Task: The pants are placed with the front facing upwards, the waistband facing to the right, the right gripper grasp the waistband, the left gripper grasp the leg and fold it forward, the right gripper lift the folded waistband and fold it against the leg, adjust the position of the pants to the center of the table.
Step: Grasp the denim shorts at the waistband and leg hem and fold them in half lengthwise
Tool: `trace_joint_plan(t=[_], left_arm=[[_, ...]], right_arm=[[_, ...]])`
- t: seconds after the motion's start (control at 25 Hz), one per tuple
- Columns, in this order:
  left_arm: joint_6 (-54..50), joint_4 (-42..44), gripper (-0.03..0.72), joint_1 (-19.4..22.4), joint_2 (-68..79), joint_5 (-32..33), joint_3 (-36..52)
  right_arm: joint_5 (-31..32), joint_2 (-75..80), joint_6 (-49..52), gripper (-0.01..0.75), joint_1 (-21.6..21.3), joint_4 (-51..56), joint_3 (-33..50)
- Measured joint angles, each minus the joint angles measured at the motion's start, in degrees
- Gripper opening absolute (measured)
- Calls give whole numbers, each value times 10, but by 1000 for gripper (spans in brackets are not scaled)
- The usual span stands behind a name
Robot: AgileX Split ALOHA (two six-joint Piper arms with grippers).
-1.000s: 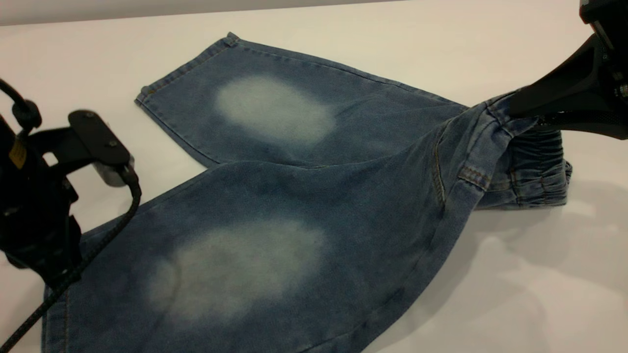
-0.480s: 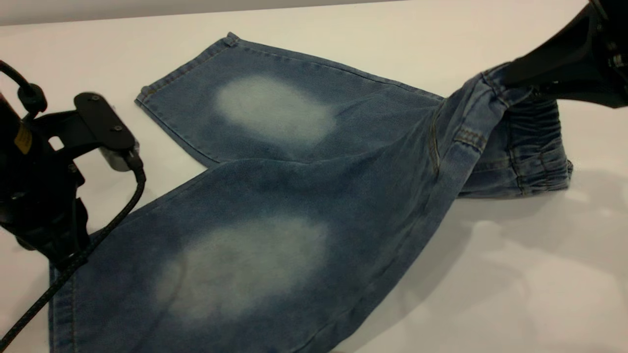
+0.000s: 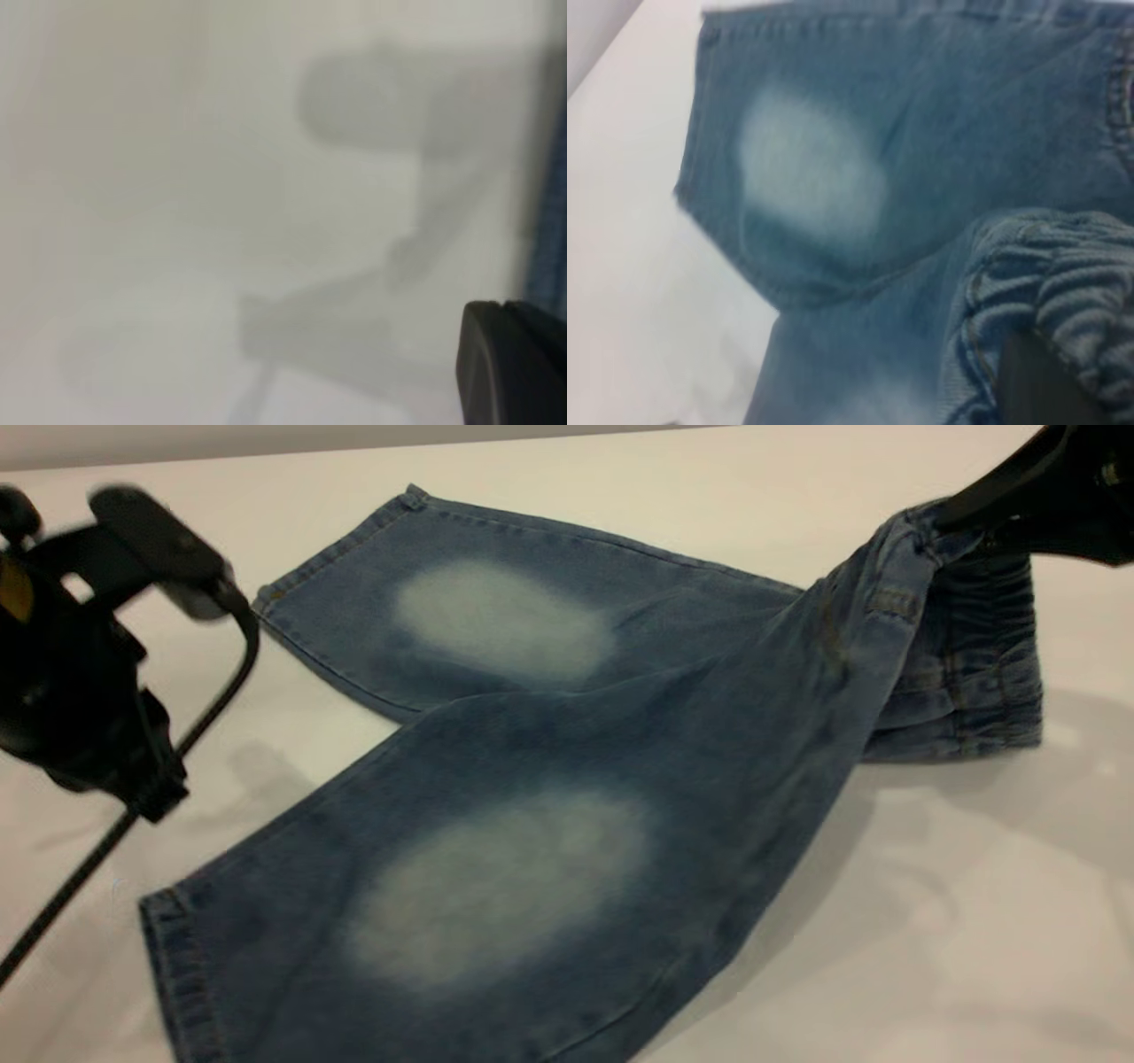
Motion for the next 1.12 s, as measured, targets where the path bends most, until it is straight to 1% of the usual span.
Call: trace_joint_plan(t=[0.2, 0.32, 0.52, 0.64, 0.72, 0.84, 0.96, 1.04, 1.12], left_arm=[[-4, -3, 4, 0, -35, 19, 0], [-5, -3, 8, -9, -40, 21, 0], [-7, -22, 16, -76, -41, 24, 9], [-7, -41, 28, -118, -41, 39, 36], [-7, -48, 39, -135, -41, 39, 59], [-8, -51, 62, -144, -41, 20, 90], [-12, -52, 93, -144, -36, 9, 99], [-13, -52, 127, -144, -21, -7, 100], [-13, -52, 192, -144, 3, -35, 100]], right_arm=[[-29, 41, 9, 71, 0, 2, -57], [-29, 84, 10, 71, 0, 4, -89], [4, 151, 9, 71, 0, 6, -135], [13, 168, 0, 71, 0, 6, -148], [16, 170, -10, 73, 0, 6, -155], [19, 170, -24, 73, 0, 6, -161], [20, 170, -28, 73, 0, 6, -161], [23, 170, -30, 73, -1, 6, -161], [27, 170, -30, 75, -1, 6, -161]])
